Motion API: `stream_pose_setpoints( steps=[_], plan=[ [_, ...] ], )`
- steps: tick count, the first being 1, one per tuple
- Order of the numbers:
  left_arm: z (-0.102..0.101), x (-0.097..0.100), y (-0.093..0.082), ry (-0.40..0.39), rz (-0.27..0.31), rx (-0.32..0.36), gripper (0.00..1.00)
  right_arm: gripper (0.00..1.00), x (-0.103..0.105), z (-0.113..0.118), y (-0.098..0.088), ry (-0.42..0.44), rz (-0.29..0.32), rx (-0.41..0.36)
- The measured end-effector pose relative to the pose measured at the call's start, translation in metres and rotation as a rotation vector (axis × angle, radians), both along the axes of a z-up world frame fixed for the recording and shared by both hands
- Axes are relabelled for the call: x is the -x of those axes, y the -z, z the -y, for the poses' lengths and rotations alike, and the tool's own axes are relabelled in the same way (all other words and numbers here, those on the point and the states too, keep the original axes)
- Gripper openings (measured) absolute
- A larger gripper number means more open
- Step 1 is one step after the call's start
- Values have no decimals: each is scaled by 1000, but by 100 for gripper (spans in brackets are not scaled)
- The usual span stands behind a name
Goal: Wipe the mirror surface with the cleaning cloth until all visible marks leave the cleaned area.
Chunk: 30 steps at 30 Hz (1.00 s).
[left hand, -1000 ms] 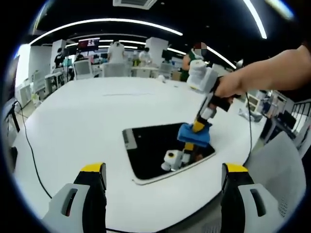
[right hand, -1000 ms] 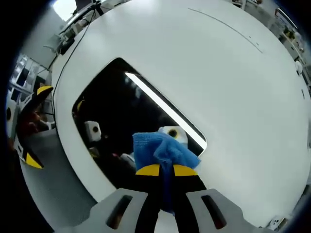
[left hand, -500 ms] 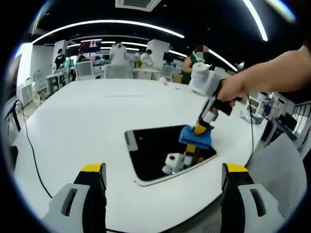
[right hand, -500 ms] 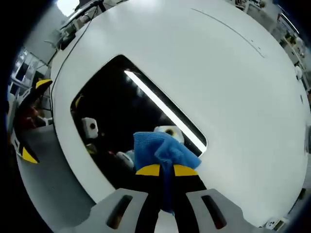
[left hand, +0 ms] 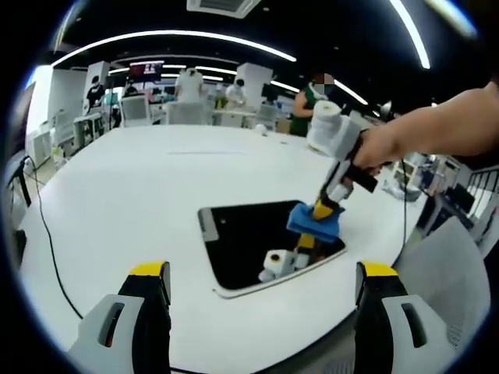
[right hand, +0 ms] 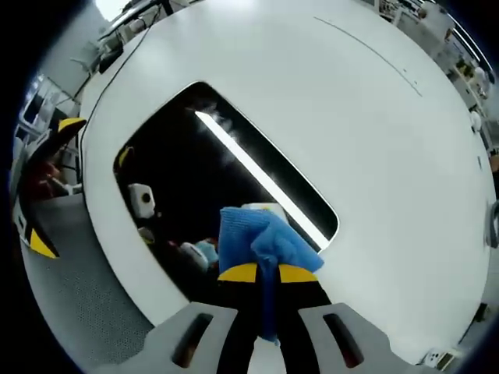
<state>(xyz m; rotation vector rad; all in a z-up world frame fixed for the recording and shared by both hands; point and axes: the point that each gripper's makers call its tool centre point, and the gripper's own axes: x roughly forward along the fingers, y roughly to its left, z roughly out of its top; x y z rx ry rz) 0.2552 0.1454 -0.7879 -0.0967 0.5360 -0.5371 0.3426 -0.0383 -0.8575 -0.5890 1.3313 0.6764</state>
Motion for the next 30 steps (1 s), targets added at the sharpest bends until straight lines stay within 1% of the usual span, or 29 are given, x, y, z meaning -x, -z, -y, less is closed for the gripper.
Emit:
stream_pose_setpoints(
  steps=[3, 7, 17, 22, 25, 27, 28, 29, 30],
  plan=[
    [-1, 0, 0, -4, -1, 3, 99, 2, 3, 0, 0, -4, 5, 0],
    [0, 2, 3, -4, -25, 8, 99, 2, 6, 1, 0, 0, 1, -6],
    [1, 1, 3, 4, -17, 0, 99, 2, 15, 2, 0, 12, -1, -19],
    [0, -1, 1, 10, 7, -15, 99, 2, 20, 3, 0, 12, 3, -24],
    [0, -1, 1, 9, 6, -10, 99, 2, 24, 3, 0, 16, 5, -28],
    [4, 2, 2, 32, -3, 5, 99, 2, 26, 4, 0, 18, 4, -29],
    [10, 5, 2, 64, -13, 26, 99, 2, 27, 4, 0, 19, 3, -28],
    [14, 9, 2, 96, -22, 26, 99, 2, 29, 4, 0, 20, 2, -28],
    [14, 11, 5, 114, -23, 0, 99, 2, 30, 4, 0, 21, 1, -28]
  ],
)
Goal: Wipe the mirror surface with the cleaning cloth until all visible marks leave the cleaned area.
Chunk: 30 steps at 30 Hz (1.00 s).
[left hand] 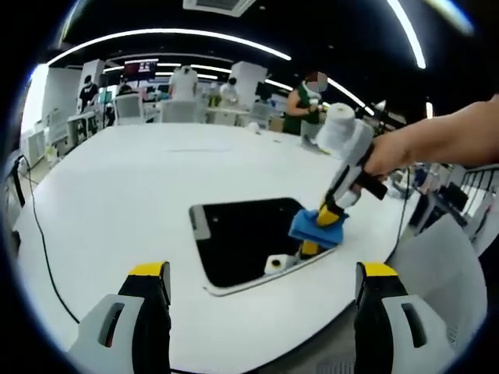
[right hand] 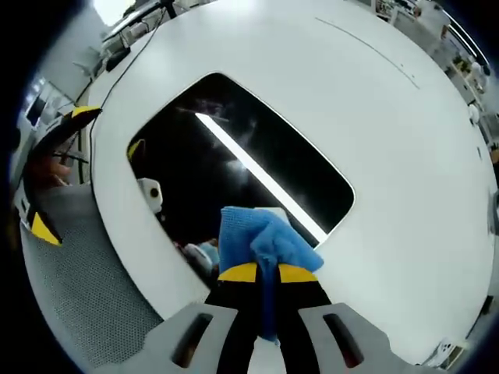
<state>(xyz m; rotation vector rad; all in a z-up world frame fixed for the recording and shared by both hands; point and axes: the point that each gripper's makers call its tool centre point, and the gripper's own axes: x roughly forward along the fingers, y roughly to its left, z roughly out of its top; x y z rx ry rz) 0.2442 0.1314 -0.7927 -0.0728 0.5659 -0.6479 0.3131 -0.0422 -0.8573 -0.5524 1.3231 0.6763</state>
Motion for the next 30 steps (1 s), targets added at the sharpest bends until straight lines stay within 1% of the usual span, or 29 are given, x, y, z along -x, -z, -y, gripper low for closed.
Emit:
stream_pose_setpoints(
  steps=[1, 2, 3, 5, 8, 10, 12, 16, 21, 30],
  plan=[
    [1, 4, 4, 32, -2, -37, 99, 2, 0, 0, 0, 3, 0, 0],
    [1, 5, 6, 28, -8, -46, 99, 2, 0, 0, 0, 6, 2, 0],
    [1, 7, 8, 29, -28, -50, 99, 2, -1, 0, 0, 12, 3, 0],
    [0, 5, 6, 28, -8, -65, 99, 2, -1, 0, 0, 14, 0, 3],
    [2, 7, 5, 55, 11, -78, 99, 2, -1, 1, 0, 29, -12, 1],
    [1, 9, 7, 48, -9, -76, 99, 2, 0, 1, 0, 35, -11, 5],
    [-1, 9, 8, 39, -16, -74, 99, 2, 1, 1, -1, 36, -10, 10],
    [2, 15, 11, 67, -16, -93, 99, 2, 5, 1, 0, 30, -6, 16],
    [1, 19, 12, 81, -14, -111, 99, 2, 8, 2, 0, 43, -23, 8],
    [-4, 22, 14, 56, -31, -104, 99, 2, 11, 1, 0, 56, -21, 12]
  ],
)
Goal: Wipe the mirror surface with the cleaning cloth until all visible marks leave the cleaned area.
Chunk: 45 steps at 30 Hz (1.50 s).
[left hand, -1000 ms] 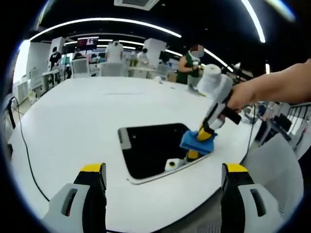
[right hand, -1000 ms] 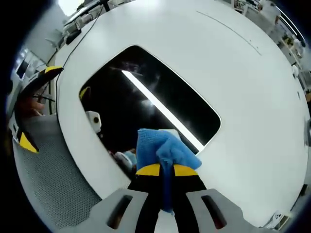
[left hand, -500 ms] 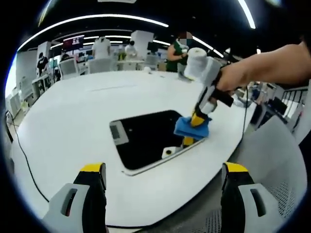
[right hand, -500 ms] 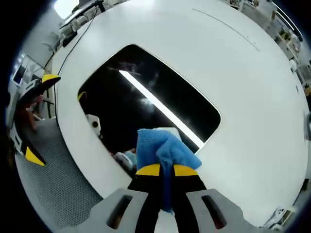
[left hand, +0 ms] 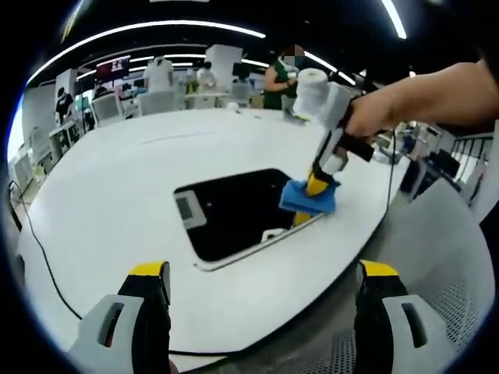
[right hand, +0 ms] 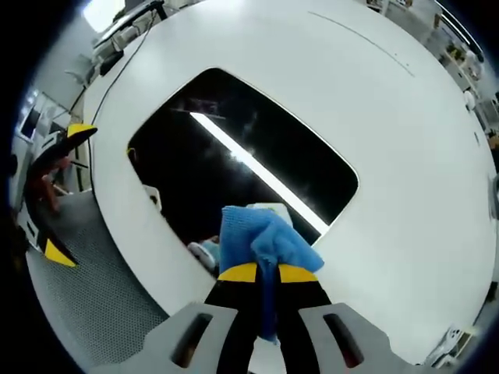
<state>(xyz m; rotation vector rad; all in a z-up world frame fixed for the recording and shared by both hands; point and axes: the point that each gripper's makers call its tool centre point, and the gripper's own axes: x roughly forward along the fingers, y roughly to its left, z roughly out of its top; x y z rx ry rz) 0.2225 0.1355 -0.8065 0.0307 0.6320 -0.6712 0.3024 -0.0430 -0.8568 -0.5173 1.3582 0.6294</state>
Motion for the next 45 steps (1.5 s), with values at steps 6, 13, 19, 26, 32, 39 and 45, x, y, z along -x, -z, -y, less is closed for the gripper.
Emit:
stream_pose_setpoints(
  steps=[6, 13, 19, 26, 32, 39, 45],
  plan=[
    [-1, -11, -12, -16, 81, 34, 99, 2, 4, -1, 0, 8, 0, 1],
    [-4, -11, -9, -42, 45, 54, 99, 2, 6, -1, -1, 28, 1, 8],
    [-4, -13, -8, -36, 40, 49, 99, 2, 7, -2, 0, 60, -2, 16],
    [-9, -20, -8, -44, 41, 45, 99, 2, 5, -3, 1, 61, -2, 46],
    [-11, -22, -8, -44, 46, 48, 99, 2, 6, -5, 0, 61, -11, 75],
    [-13, -27, -13, -62, 78, 65, 99, 2, 6, -15, 2, 78, -24, 75],
    [-13, -28, -13, -67, 82, 68, 99, 2, 4, -28, 6, 50, -20, 89]
  ],
)
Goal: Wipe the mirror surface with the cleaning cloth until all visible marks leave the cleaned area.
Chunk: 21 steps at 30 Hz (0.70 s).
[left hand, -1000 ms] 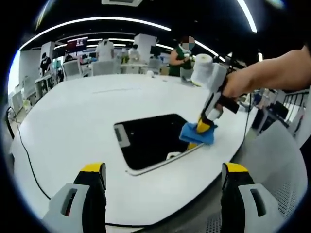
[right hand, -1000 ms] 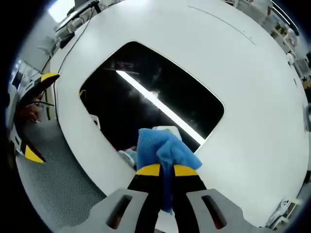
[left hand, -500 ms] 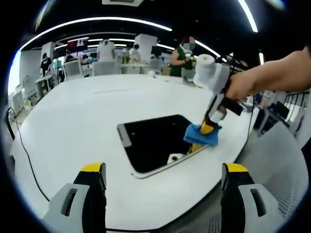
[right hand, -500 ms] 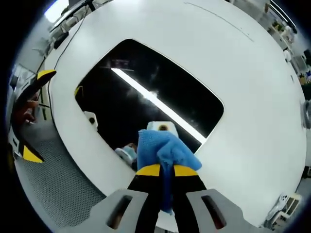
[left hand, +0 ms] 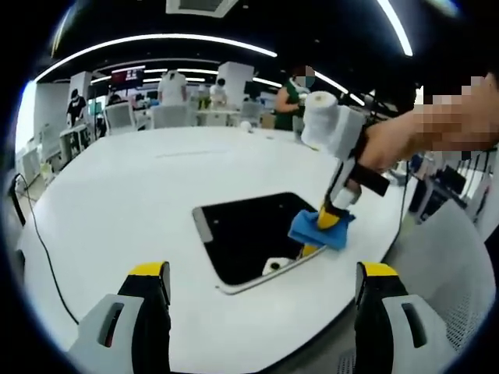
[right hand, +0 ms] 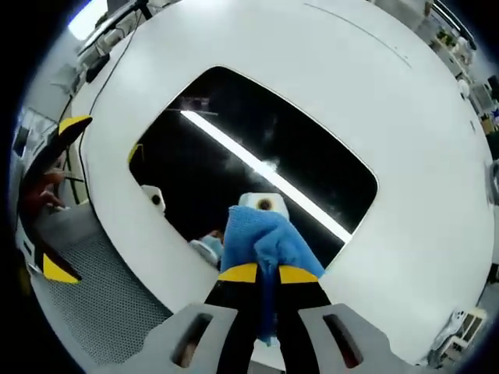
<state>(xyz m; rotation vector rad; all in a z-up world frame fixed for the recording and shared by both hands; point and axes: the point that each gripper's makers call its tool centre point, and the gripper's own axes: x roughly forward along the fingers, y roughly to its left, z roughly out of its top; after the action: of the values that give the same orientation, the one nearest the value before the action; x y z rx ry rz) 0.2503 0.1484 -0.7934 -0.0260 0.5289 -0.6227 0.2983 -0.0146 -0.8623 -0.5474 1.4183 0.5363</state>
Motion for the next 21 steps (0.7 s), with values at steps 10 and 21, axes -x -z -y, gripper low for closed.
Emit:
stream_pose_setpoints(
  steps=[10, 21],
  plan=[
    [-2, -2, -4, -29, 17, 8, 99, 2, 2, -7, -1, -6, -12, 14],
    [-1, -2, -3, -22, 13, 8, 99, 1, 4, -8, -4, 4, -11, 2]
  ],
)
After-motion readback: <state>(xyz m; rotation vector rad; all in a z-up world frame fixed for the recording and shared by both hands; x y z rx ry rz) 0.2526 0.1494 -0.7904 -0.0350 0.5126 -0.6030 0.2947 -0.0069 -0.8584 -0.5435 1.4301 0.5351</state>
